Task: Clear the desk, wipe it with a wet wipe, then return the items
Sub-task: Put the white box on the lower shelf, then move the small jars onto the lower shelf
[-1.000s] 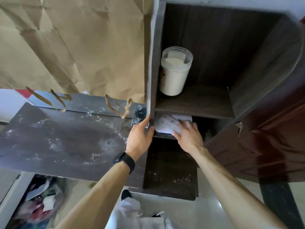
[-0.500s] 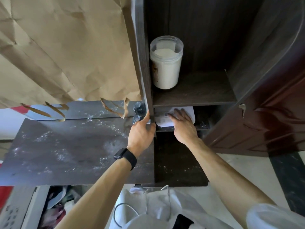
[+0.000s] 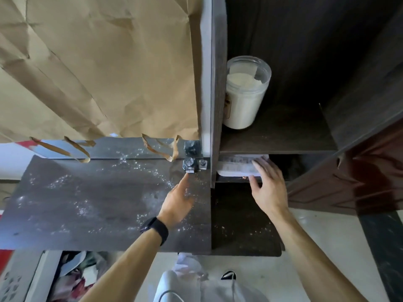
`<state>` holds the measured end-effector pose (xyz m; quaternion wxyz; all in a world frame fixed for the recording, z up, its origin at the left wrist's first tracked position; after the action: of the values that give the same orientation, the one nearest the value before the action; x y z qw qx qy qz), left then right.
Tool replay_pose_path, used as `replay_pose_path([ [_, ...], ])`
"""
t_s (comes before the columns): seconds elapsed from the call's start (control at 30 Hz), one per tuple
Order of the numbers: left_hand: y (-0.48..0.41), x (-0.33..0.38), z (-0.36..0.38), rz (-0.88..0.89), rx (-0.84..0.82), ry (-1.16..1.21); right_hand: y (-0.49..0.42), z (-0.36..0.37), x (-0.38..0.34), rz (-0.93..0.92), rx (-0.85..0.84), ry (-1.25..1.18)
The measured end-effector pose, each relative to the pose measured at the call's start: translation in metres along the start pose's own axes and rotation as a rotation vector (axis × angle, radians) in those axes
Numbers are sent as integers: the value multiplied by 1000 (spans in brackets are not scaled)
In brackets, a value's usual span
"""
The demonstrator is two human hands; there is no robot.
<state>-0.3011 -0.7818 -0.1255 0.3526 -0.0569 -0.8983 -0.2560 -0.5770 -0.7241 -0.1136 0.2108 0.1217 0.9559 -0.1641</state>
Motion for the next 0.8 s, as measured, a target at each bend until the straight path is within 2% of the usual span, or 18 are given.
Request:
replay_pose_path([
  [0.1, -15, -34, -5, -77, -33, -64, 32, -4, -21, 24, 44, -24],
  [0.13, -21, -43, -9, -99, -37, -94, 44, 3, -34, 24, -28, -47],
  [0.27, -51, -67, -16, -159, -93, -157, 81, 65, -86, 165, -531, -154],
  [0.33, -68, -72, -19, -159, -110, -156, 80, 96, -107, 257, -636, -217],
  [0.47, -103, -72, -18, -100, -80, -47, 42, 139, -140, 480, -618, -325],
  [0.57, -122, -67, -15, -57, -65, 30, 6, 160, -149, 566, -568, -327],
  [0.8, -145, -63, -16, -12, -49, -47, -31, 179, -139, 604, -608, -56],
])
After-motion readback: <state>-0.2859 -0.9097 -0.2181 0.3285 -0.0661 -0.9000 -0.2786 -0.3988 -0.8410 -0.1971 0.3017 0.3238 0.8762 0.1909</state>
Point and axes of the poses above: each hand's wrist, its own y-axis away from the middle knuckle, its own z-axis out of the palm, x = y × z, the point moved 3 cm from there along -y, towards the middle knuckle, and after that the axes turned 1 degree about -x, right-handed, at the moved point
